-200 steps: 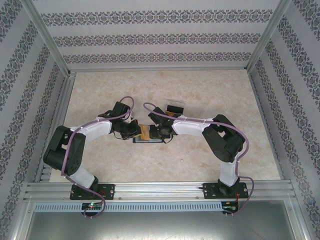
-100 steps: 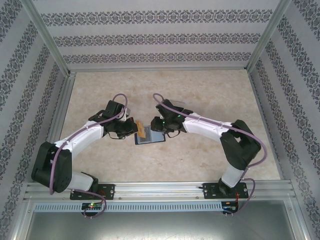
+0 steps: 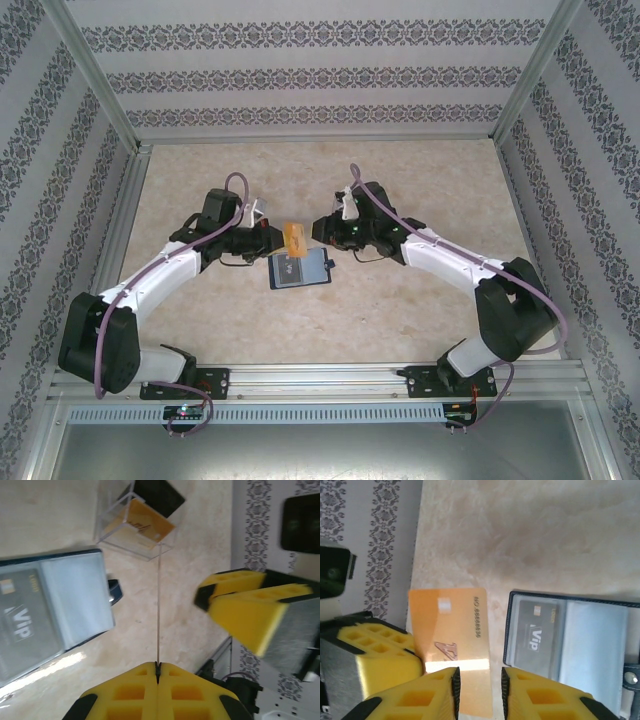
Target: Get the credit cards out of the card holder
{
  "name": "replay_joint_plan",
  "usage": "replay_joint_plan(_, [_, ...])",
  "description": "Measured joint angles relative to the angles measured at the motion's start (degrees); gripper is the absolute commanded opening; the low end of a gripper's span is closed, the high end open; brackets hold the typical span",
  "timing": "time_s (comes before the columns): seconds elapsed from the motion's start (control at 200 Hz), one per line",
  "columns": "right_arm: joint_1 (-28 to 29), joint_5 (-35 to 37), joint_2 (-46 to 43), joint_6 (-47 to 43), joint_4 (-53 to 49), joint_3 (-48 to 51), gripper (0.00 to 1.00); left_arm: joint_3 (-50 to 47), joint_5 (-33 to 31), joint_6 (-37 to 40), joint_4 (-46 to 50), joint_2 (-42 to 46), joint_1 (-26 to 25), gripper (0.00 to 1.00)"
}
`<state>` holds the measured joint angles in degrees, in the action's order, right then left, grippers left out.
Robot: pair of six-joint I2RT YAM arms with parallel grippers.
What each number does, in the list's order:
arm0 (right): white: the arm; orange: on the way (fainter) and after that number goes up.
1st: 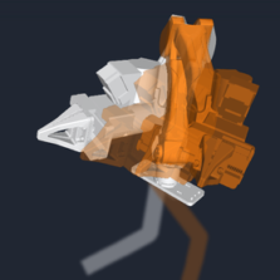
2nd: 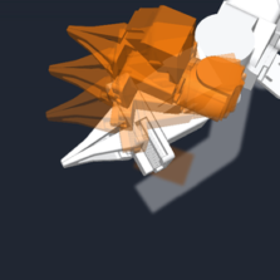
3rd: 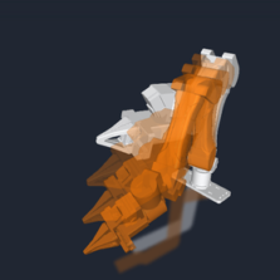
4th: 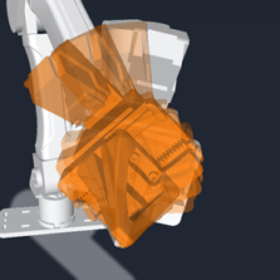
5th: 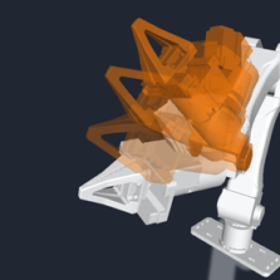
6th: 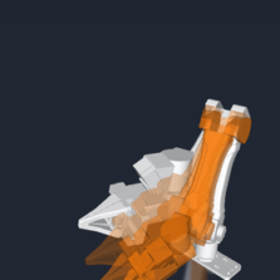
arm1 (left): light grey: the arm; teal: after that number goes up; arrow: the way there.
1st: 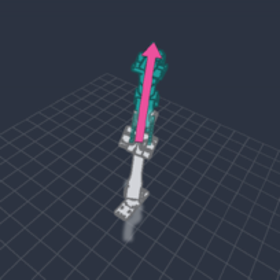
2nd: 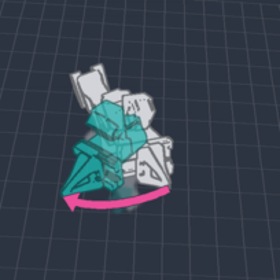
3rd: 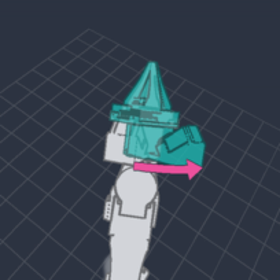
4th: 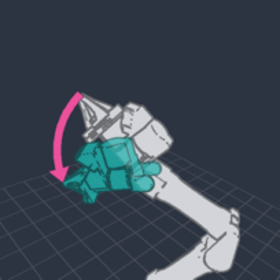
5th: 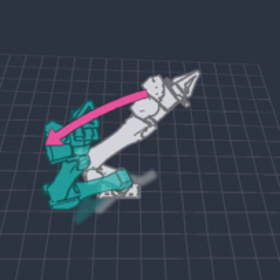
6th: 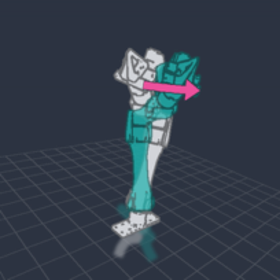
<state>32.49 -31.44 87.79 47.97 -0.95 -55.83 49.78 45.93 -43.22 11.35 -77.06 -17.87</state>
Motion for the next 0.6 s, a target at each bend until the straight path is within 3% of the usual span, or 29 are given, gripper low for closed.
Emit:
replay_joint_plan(0.32, [-1.3, -7.1, 1.2, 7.5, 12.8, 3.9, 0.28, 0.1, 5.8, -2.4, -5.5, 0.0, 0.6, 0.00])
replay_joint_plan(0.495, [-1.8, -9.3, 2.4, 10.7, 18.4, 4.9, 0.24, 0.1, 6.4, -3.0, -6.5, 0.0, 0.7, 0.00])
replay_joint_plan(0.605, [-2.1, -10.2, 2.7, 12.3, 21.0, 5.8, 0.16, 0.1, 6.4, -3.3, -6.8, 0.0, 0.7, 0.00])
